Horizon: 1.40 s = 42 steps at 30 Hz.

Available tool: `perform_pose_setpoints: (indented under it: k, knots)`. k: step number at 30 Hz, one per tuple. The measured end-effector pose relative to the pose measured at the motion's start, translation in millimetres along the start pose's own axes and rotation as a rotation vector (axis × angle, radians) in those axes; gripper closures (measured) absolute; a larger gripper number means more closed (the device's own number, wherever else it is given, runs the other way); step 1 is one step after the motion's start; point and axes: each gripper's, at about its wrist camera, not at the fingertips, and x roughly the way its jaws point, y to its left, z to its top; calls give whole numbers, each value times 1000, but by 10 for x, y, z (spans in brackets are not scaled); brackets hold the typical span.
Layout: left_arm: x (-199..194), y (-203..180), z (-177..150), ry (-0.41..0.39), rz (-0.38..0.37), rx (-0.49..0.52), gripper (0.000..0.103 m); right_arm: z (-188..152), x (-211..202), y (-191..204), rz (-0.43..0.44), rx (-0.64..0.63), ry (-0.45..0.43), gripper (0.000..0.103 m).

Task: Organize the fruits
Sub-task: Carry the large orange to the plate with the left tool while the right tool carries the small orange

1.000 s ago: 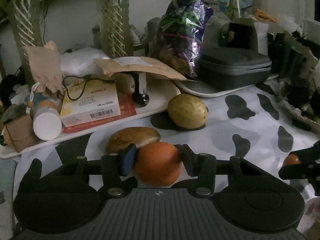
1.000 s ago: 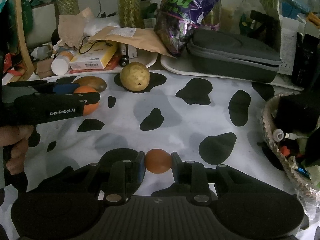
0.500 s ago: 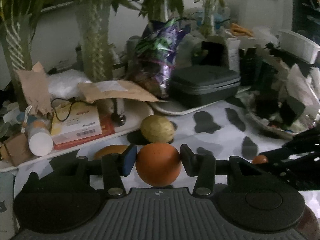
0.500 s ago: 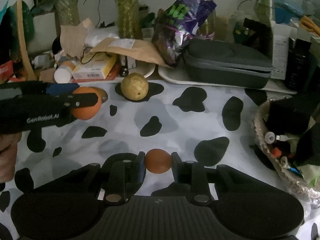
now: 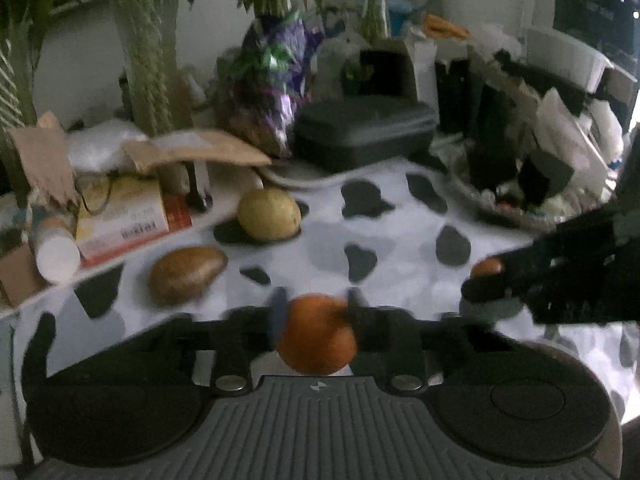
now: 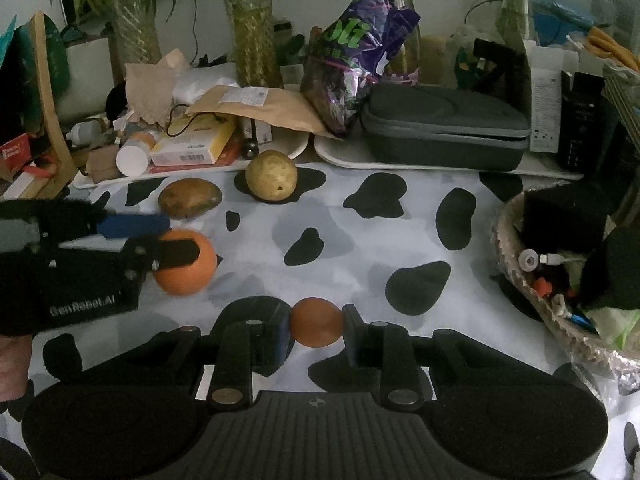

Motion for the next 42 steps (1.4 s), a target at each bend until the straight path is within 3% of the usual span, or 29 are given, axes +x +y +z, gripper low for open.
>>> perform_pose_setpoints:
  k: [7, 8, 9, 11, 13, 23, 24, 26, 30, 42]
  knots:
    - [3, 75, -63, -9, -21, -20, 98, -10, 20, 15, 1, -12, 7, 74]
    - [10, 80, -59, -9, -22, -20, 93, -8, 25, 15, -1, -14, 8, 74]
    - [15, 82, -56, -11, -23, -20, 88, -4, 29, 17, -2, -15, 8, 74]
    - [44, 73, -51, -2, -11, -13, 48, -1, 32, 19, -2, -14, 7, 74]
    - [97, 45, -57, 15, -8, 2, 33, 6, 36, 24, -1, -16, 5, 75]
    - [239, -25, -102, 41, -100, -18, 35, 26, 34, 19, 3, -25, 7, 74]
    - [253, -38, -107, 48, -111, -21, 37, 23, 26, 11, 3, -22, 7, 75]
    - [270, -59, -97, 64, -157, -33, 54, 14, 10, 1, 2, -19, 4, 74]
    - [228, -128, -89, 68, -124, -16, 55, -12, -28, -23, -1, -14, -1, 74]
    - [-287, -354, -21, -27, -178, -5, 55, -169, -272, -95, -8, 39, -19, 75]
